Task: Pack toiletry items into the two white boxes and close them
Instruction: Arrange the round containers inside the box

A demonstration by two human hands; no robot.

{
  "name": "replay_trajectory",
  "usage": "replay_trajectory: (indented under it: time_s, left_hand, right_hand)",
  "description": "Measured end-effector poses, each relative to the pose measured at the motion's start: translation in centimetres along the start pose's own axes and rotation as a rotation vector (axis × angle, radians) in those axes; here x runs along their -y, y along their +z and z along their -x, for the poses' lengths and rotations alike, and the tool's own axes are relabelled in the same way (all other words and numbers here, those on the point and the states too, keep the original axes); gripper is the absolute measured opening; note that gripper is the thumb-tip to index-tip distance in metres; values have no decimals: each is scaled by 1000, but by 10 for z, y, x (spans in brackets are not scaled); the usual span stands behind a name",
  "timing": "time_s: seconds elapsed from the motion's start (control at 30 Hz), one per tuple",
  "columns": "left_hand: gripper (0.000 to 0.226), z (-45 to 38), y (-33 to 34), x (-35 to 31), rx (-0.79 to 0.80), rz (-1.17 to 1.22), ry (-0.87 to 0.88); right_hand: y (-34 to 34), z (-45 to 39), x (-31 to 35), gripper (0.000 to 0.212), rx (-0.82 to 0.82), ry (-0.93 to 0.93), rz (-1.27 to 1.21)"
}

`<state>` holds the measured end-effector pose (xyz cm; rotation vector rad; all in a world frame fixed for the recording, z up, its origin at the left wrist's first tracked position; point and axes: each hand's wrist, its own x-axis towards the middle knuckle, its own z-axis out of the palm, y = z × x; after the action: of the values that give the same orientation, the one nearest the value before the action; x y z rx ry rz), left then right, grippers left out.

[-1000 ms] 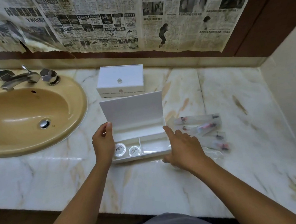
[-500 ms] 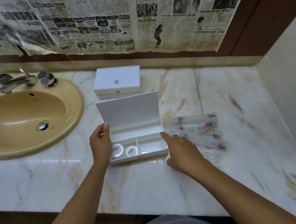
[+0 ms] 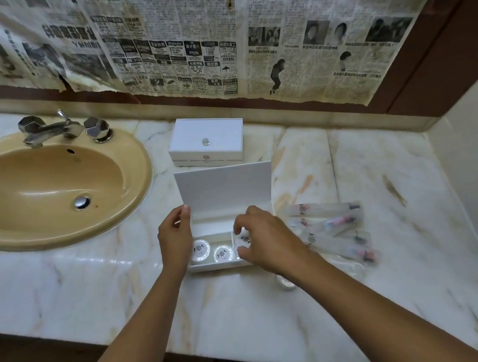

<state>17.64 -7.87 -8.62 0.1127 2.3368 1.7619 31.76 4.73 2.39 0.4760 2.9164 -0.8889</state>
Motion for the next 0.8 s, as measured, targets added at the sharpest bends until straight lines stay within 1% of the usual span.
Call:
replay_trajectory:
  time_s: [0.13, 0.3, 0.37, 0.57, 0.63, 0.73, 0.77, 0.8]
  left_hand:
    - [20, 0, 1, -2, -4, 5, -13]
    - [16, 0, 0, -1, -6, 8, -10]
    - [15, 0, 0, -2, -9, 14, -15]
    - [20, -1, 0, -1, -10, 4, -17]
    - [23, -1, 0, -1, -12, 5, -20]
    - [24, -1, 0, -1, -9, 13, -29]
    - [23, -1, 0, -2, -8, 13, -31]
    - [23, 0, 0, -2, -8, 10, -32]
  right_hand:
    - [22, -17, 14, 17, 61, -91, 23]
    - [38, -28, 18, 13, 115, -131, 140]
    - [41, -30, 17, 15, 128, -145, 205]
    - [49, -30, 7, 30, 90, -211, 369]
    - [55, -28, 6, 27, 44, -225, 428]
    - [54, -28, 11, 21, 14, -198, 483]
    - [54, -28, 11, 24, 11, -192, 490]
    - [54, -29, 10, 28, 49, -162, 489]
